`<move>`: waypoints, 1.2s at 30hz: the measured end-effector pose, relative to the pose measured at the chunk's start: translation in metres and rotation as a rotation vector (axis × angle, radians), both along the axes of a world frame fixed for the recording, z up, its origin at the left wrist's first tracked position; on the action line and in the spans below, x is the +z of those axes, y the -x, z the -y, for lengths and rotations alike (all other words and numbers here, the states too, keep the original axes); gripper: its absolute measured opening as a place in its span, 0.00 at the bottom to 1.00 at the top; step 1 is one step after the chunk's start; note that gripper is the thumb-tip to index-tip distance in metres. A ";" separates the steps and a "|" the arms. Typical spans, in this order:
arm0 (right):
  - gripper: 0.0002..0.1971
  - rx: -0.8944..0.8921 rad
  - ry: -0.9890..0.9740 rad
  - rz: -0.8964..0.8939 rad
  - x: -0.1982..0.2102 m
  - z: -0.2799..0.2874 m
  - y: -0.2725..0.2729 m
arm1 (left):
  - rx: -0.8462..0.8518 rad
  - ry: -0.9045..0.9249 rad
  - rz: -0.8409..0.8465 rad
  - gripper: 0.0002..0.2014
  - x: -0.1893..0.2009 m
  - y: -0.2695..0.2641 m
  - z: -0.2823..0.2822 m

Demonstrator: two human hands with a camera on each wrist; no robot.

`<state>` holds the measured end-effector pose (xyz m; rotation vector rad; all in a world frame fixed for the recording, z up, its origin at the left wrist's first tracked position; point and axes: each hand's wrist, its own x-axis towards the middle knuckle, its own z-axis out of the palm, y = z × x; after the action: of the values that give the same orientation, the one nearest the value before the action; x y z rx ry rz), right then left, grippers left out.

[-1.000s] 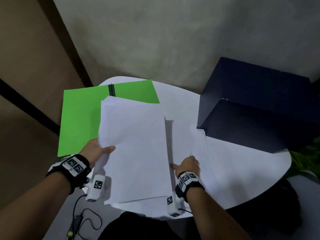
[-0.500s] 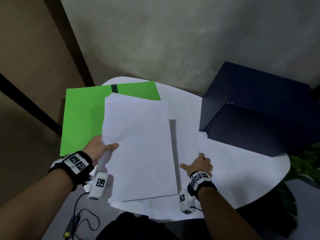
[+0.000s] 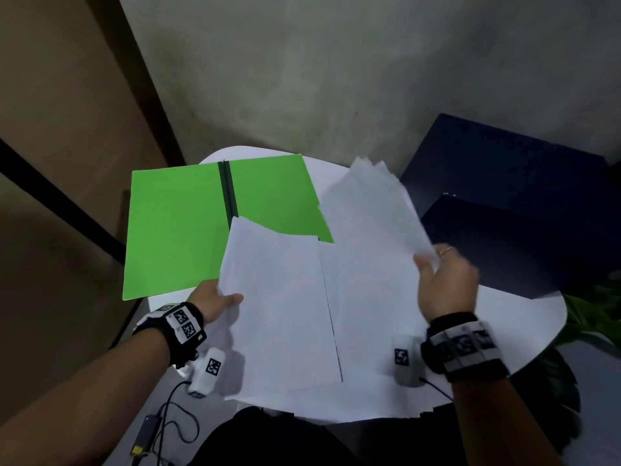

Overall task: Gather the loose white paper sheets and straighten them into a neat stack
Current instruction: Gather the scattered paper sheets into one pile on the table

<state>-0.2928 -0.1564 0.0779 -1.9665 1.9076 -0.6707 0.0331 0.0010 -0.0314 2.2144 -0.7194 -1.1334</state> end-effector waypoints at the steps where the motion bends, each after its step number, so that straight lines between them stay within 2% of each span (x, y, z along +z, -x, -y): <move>1: 0.11 -0.002 0.079 0.043 0.021 0.004 0.002 | 0.009 -0.029 0.025 0.10 -0.002 0.003 0.000; 3: 0.11 -0.022 0.154 0.199 0.053 0.011 0.005 | 0.017 -0.059 0.071 0.15 -0.004 0.008 0.001; 5: 0.11 -0.014 0.142 0.391 0.068 0.016 0.003 | 0.001 -0.068 0.079 0.15 -0.003 0.012 0.002; 7: 0.09 0.000 0.061 0.485 0.060 0.018 -0.007 | -0.037 -0.074 0.080 0.14 -0.007 0.015 0.005; 9: 0.05 0.040 -0.069 0.505 0.032 0.017 -0.023 | -0.110 -0.088 0.069 0.15 -0.010 0.015 0.007; 11: 0.05 0.078 -0.244 0.451 -0.012 0.014 -0.038 | -0.070 -0.067 -0.035 0.19 -0.011 0.015 0.011; 14: 0.18 0.068 -0.501 0.274 -0.082 0.001 -0.061 | 0.169 -0.026 -0.265 0.32 -0.009 0.013 0.012; 15: 0.22 0.089 -0.573 0.189 -0.099 -0.007 -0.068 | 0.186 -0.039 -0.286 0.36 -0.011 0.013 0.013; 17: 0.22 0.174 -0.626 0.028 -0.121 -0.024 -0.079 | 0.086 -0.095 -0.218 0.44 -0.019 0.015 0.015; 18: 0.22 0.194 -0.609 -0.012 -0.128 -0.030 -0.079 | 0.015 -0.132 -0.102 0.43 -0.027 0.015 0.015; 20: 0.24 0.086 -0.543 -0.043 -0.136 -0.033 -0.064 | -0.066 -0.149 0.100 0.33 -0.030 0.018 0.017; 22: 0.31 -0.128 -0.545 -0.148 -0.140 -0.033 -0.036 | -0.053 -0.096 0.136 0.29 -0.030 0.018 0.016; 24: 0.39 -0.246 -0.629 -0.199 -0.143 -0.033 -0.013 | -0.011 -0.017 0.077 0.28 -0.030 0.011 0.013; 28: 0.48 -0.274 -0.658 -0.168 -0.147 -0.034 -0.005 | 0.112 0.151 -0.118 0.18 -0.025 -0.004 0.003; 33: 0.52 -0.209 -0.632 -0.219 -0.145 -0.033 -0.014 | 0.184 0.219 -0.242 0.17 -0.004 -0.006 -0.002; 36: 0.51 -0.219 -0.690 -0.114 -0.147 -0.030 -0.017 | 0.192 0.224 -0.290 0.16 -0.001 -0.007 -0.004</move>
<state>-0.2760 -0.1262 -0.0688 -1.3944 2.0643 0.0723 0.0405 0.0051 -0.0325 1.8400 -0.4747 -1.1817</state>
